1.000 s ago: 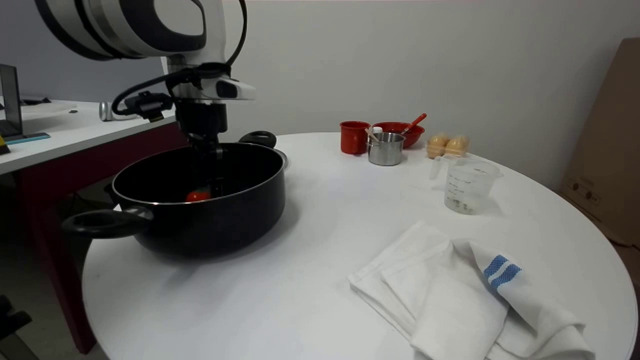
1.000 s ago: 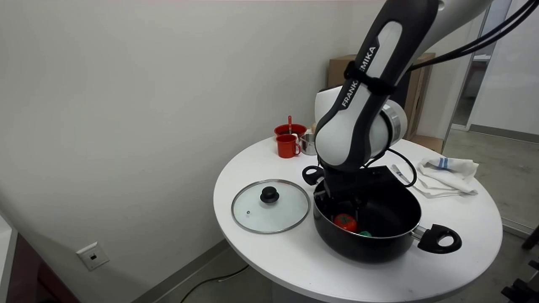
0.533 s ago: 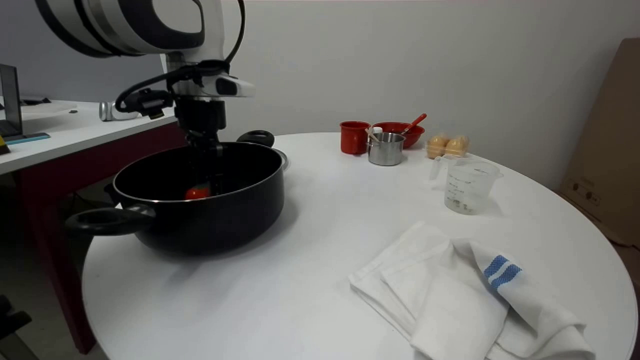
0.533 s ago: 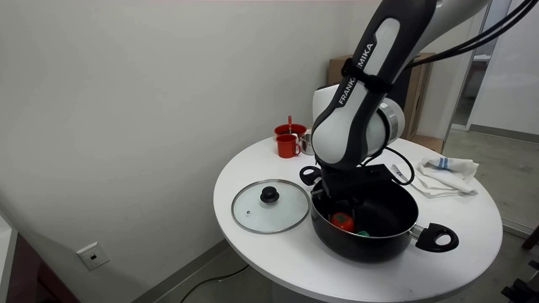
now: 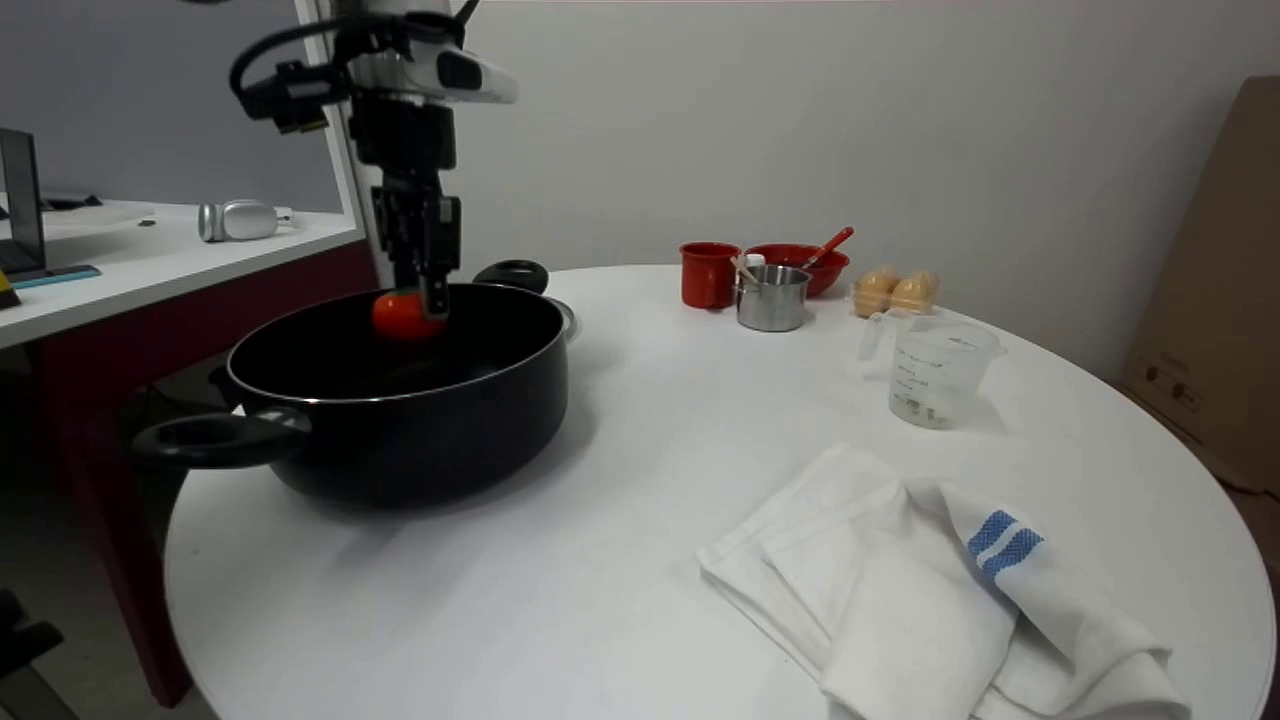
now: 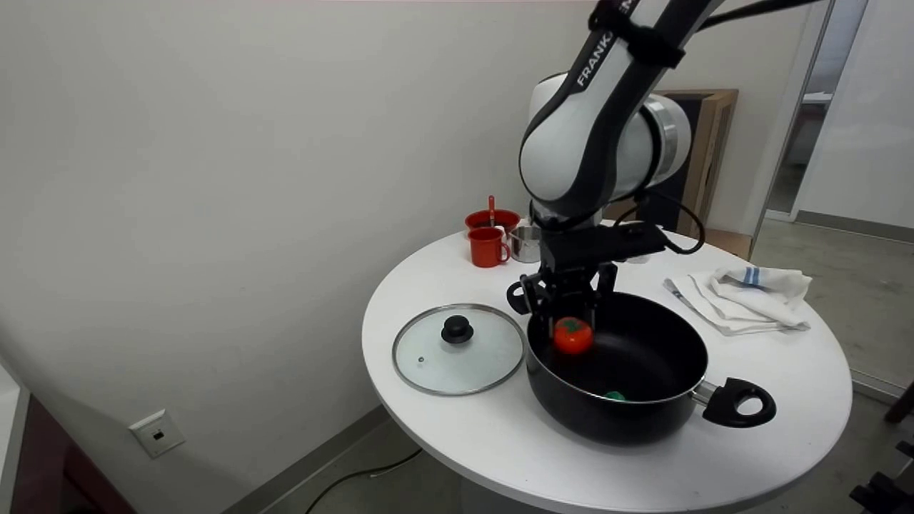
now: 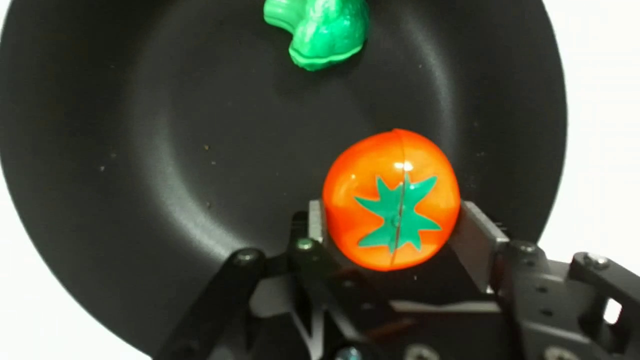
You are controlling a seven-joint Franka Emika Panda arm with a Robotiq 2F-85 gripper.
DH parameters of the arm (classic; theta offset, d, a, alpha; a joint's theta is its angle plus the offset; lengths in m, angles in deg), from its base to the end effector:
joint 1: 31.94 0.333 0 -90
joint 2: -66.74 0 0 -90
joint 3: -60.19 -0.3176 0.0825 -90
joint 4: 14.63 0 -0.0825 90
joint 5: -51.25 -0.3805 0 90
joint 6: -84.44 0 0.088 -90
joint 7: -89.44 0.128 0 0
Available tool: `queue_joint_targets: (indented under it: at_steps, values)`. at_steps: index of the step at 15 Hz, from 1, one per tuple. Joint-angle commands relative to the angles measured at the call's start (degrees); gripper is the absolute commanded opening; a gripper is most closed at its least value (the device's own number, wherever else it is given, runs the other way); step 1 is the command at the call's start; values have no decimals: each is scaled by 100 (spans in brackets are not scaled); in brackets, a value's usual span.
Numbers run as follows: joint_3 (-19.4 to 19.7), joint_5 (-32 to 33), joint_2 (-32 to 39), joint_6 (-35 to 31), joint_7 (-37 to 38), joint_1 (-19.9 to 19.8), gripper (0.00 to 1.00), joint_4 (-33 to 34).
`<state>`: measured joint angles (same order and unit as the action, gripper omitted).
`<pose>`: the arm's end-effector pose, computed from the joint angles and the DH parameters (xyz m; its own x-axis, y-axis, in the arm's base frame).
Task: Take the lid off the pot and put it on the table, take the toy tomato out of the pot and put it on the table, then use the towel to wipe the table
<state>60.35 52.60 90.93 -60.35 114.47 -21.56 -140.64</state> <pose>0.5331 0.0960 0.1640 0.9681 -0.2374 -0.0801 -0.2338 -0.9709 0.0516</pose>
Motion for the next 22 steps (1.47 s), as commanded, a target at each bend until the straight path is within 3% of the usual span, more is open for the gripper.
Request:
queue_joint_targets:
  at_steps: [1,9,22]
  values:
    - [117,-34,-554,377,-74,-119,38,65]
    - [502,-12,-683,716,86,-683,38,771]
    - [829,-200,503,395,376,-1084,38,1876]
